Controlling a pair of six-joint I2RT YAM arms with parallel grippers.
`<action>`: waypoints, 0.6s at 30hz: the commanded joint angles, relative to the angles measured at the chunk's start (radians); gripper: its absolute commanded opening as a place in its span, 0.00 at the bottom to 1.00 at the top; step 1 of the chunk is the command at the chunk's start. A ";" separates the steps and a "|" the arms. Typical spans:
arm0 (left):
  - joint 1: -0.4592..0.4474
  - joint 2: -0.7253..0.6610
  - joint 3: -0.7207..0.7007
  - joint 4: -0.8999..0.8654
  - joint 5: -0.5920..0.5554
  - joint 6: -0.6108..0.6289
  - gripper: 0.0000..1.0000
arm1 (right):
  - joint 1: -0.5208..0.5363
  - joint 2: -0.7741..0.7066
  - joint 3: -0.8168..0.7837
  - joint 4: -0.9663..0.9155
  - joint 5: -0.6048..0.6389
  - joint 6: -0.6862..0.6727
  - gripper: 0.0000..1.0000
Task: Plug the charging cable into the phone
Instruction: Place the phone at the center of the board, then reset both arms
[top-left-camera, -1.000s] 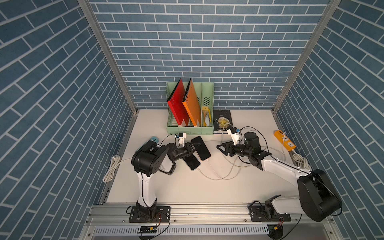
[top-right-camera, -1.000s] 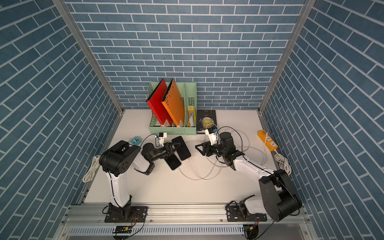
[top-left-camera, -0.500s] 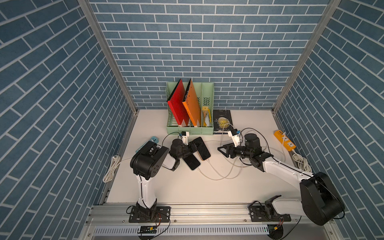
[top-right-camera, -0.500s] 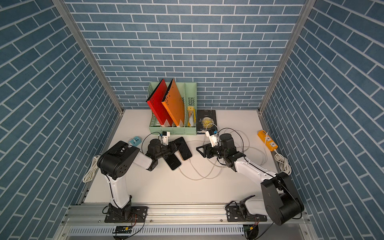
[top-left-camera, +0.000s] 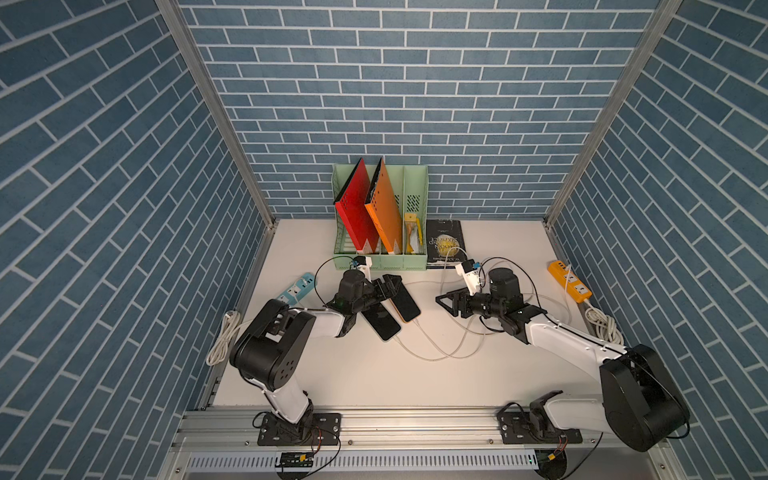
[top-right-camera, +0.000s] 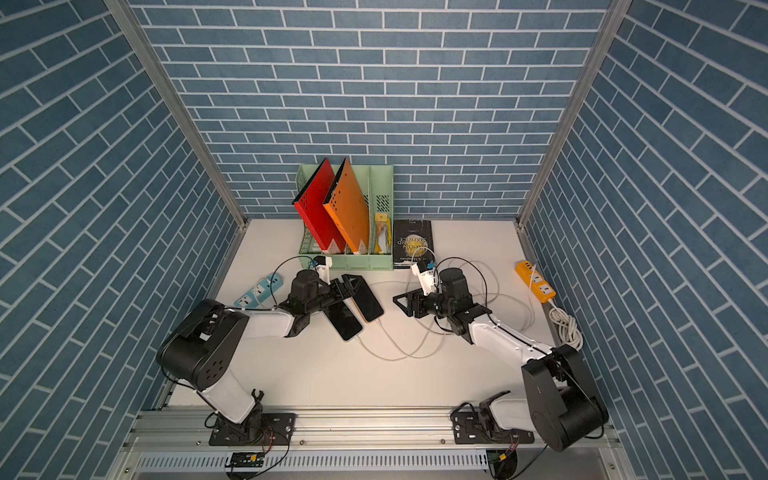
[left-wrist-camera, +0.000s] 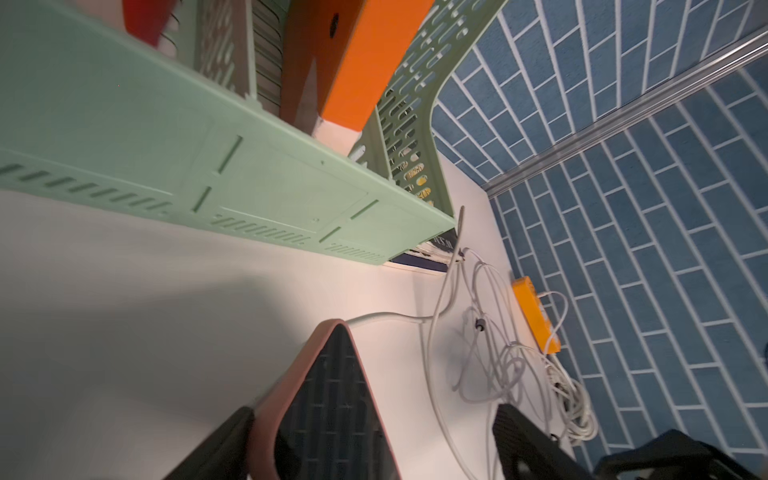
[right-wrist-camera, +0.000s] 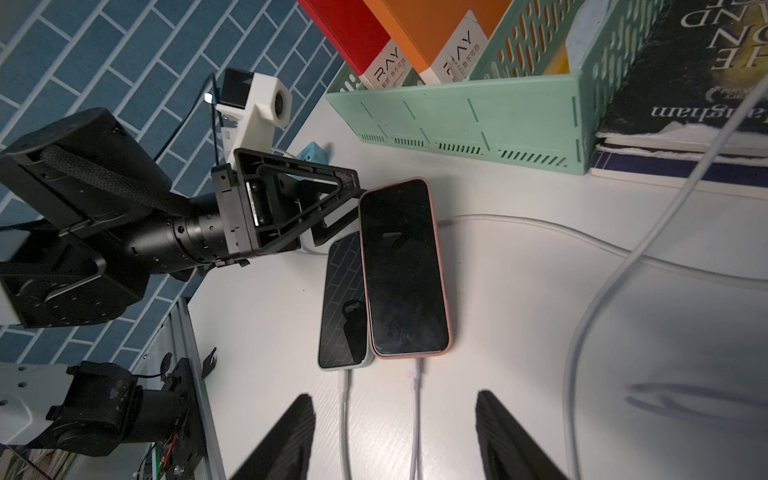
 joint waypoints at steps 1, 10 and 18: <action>-0.005 -0.058 0.020 -0.171 -0.135 0.098 1.00 | -0.001 -0.031 0.004 -0.034 0.035 -0.035 0.64; -0.004 -0.398 -0.096 -0.277 -0.414 0.202 1.00 | -0.001 -0.118 -0.016 -0.066 0.233 -0.086 0.66; -0.002 -0.850 -0.344 -0.223 -0.770 0.498 1.00 | -0.010 -0.353 -0.239 0.143 0.832 -0.201 0.75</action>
